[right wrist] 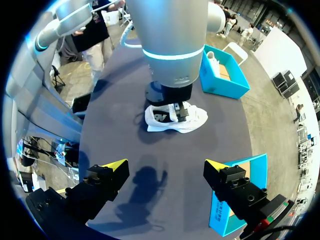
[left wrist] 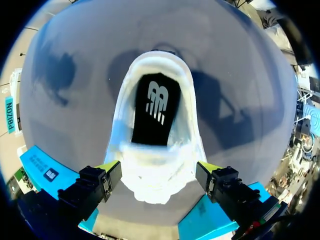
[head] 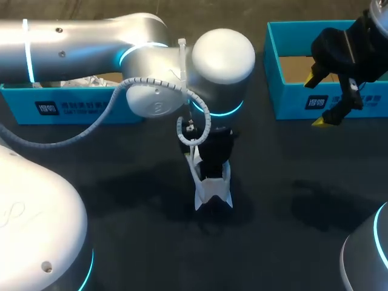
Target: Take the shoe out of the shoebox, open the shoe tongue, remove and reinsert the insole, then place the shoe into the shoebox
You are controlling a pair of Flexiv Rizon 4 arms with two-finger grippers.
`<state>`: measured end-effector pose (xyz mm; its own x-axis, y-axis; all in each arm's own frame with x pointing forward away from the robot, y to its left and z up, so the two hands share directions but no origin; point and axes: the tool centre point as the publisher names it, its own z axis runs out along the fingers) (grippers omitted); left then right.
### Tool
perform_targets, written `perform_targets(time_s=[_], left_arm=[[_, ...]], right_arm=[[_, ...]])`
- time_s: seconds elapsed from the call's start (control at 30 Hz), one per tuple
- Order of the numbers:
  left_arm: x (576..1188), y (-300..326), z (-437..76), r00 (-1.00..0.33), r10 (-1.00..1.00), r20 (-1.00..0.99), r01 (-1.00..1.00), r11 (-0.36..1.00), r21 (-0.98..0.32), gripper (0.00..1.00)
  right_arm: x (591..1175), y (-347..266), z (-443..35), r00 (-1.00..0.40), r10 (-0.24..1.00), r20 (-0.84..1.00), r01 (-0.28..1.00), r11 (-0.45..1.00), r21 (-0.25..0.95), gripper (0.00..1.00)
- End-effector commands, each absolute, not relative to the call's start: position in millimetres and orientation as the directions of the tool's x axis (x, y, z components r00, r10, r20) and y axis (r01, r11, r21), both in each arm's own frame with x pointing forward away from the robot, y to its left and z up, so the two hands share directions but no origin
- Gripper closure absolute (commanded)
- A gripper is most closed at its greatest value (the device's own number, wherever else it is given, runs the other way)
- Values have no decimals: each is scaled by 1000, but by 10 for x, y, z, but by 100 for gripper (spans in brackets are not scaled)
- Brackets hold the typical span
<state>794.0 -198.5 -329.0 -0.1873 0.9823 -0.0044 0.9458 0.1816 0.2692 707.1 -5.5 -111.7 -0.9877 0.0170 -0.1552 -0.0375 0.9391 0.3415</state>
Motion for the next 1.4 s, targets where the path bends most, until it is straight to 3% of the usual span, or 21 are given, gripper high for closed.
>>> perform_targets(time_s=[0.03,0.13,0.17,0.23,0.27,0.37,0.47,0.5,1.07,1.23,1.33,1.37,1.4], left_arm=[[8024,-1919,-3176,-186,982,-15,948,183,262,0],[8079,-1929,-3095,-182,983,-21,947,181,266,0],[8095,-1933,-3056,-178,984,-25,945,178,273,10],[8113,-1935,-3022,-172,985,-26,947,173,272,19],[8121,-1937,-3010,-169,985,-24,947,169,271,51],[8122,-1946,-3012,-159,987,-14,950,157,271,53],[8108,-1958,-3043,-153,988,-10,953,150,262,68],[8103,-1959,-3049,-153,988,-10,954,150,261,69],[7820,-2044,-3426,-137,991,10,978,133,160,63],[7818,-1997,-3168,-291,956,-41,949,294,116,58],[7835,-1910,-3055,-464,886,13,883,461,87,51],[7824,-1874,-3020,-539,842,35,842,537,54,43],[7812,-1842,-2991,-565,824,55,825,564,21,11]], right_arm=[[7098,-36,-1113,-989,16,-150,-36,940,338,0],[7098,-36,-1113,-989,16,-150,-36,940,338,0],[7098,-36,-1113,-989,16,-150,-36,940,338,0],[7098,-36,-1113,-989,16,-150,-36,940,338,0],[7098,-36,-1113,-989,16,-150,-36,940,338,0],[7098,-36,-1113,-989,16,-150,-36,940,338,0],[7098,-36,-1113,-989,16,-150,-36,940,338,0],[7098,-36,-1113,-989,16,-150,-36,940,338,0],[7098,-36,-1113,-989,16,-150,-36,940,338,0],[7098,-36,-1113,-989,16,-150,-36,940,338,0],[7098,-36,-1113,-989,16,-150,-36,940,338,0],[7098,-36,-1113,-989,16,-150,-36,940,338,0],[7098,-36,-1113,-989,16,-150,-36,940,338,0]])
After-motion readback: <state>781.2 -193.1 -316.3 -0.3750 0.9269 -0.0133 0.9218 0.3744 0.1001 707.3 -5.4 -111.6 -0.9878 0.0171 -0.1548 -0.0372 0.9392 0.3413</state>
